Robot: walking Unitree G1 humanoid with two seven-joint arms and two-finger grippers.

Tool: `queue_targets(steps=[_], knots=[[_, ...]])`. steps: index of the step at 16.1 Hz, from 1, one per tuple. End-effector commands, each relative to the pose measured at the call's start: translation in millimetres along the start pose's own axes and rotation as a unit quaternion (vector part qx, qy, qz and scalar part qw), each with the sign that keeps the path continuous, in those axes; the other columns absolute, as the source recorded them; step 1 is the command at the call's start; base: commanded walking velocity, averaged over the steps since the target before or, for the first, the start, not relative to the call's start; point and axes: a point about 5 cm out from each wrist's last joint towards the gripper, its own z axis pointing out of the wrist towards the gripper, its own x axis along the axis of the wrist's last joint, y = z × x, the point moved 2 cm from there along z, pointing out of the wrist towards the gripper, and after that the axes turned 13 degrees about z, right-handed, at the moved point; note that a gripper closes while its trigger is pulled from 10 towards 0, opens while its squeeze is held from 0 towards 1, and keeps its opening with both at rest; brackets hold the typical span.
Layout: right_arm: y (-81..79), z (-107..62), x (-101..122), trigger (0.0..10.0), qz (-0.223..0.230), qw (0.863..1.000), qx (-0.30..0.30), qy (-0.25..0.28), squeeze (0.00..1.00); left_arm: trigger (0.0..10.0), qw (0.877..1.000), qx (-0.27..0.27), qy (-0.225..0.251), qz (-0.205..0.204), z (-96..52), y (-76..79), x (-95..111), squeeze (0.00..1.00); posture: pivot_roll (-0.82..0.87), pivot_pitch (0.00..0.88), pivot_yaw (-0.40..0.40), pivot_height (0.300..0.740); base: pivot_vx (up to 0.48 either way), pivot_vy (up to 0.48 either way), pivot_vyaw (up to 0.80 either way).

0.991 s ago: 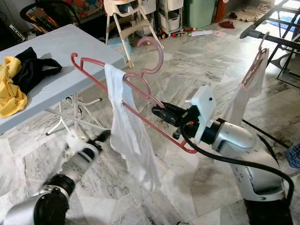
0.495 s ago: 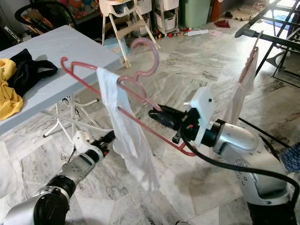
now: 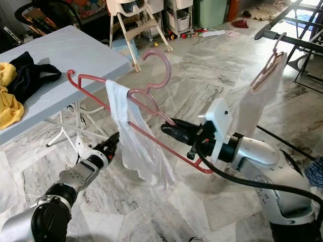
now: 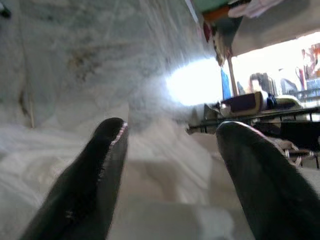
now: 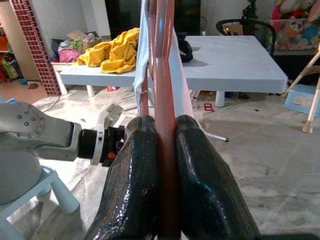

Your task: Hang hanger

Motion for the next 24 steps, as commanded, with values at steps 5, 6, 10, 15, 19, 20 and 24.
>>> queue_targets(steps=[5, 6, 10, 15, 19, 20, 24], knots=[[-7.5, 7.0, 7, 10.0, -0.022, 0.999, 0.024, 0.011, 0.00, 0.0, 0.998, 0.044, -0.033, 0.027, -16.0, -27.3, -7, 0.00, -0.22, 0.103, 0.158, 0.740, 0.000, 0.000, 0.00], [-7.5, 7.2, 7, 10.0, -0.023, 0.999, 0.024, 0.010, 0.00, 0.0, 0.998, 0.046, -0.033, 0.029, -16.6, -28.1, -6, 0.00, -0.22, 0.103, 0.158, 0.740, 0.000, 0.000, 0.00], [-6.3, 8.3, 4, 10.0, -0.023, 0.999, 0.022, 0.008, 0.00, 0.0, 0.998, 0.039, -0.030, 0.033, -15.6, -25.5, -2, 0.00, -0.22, 0.099, 0.165, 0.740, 0.000, 0.000, 0.00], [-3.0, 10.2, 1, 10.0, -0.024, 1.000, 0.015, 0.008, 0.00, 0.0, 0.998, 0.030, -0.029, 0.036, -13.7, -21.2, 4, 0.00, -0.21, 0.091, 0.169, 0.740, 0.000, 0.000, 0.00], [-0.9, 12.1, 0, 10.0, -0.029, 0.999, 0.013, 0.009, 0.00, 0.0, 0.999, 0.026, -0.019, 0.033, -12.8, -19.1, 9, 0.00, -0.20, 0.083, 0.168, 0.740, 0.000, 0.000, 0.00], [-0.2, 12.2, 0, 10.0, -0.030, 0.999, 0.013, 0.009, 0.00, 0.0, 0.999, 0.024, -0.017, 0.031, -12.1, -17.8, 10, 0.00, -0.20, 0.082, 0.167, 0.740, 0.000, 0.000, 0.00], [1.6, 11.7, -1, 10.0, -0.034, 0.999, 0.008, 0.009, 0.00, 0.0, 0.999, 0.016, -0.002, 0.031, -9.6, -12.4, 17, 0.00, -0.20, 0.083, 0.167, 0.740, 0.000, 0.000, 0.00]])
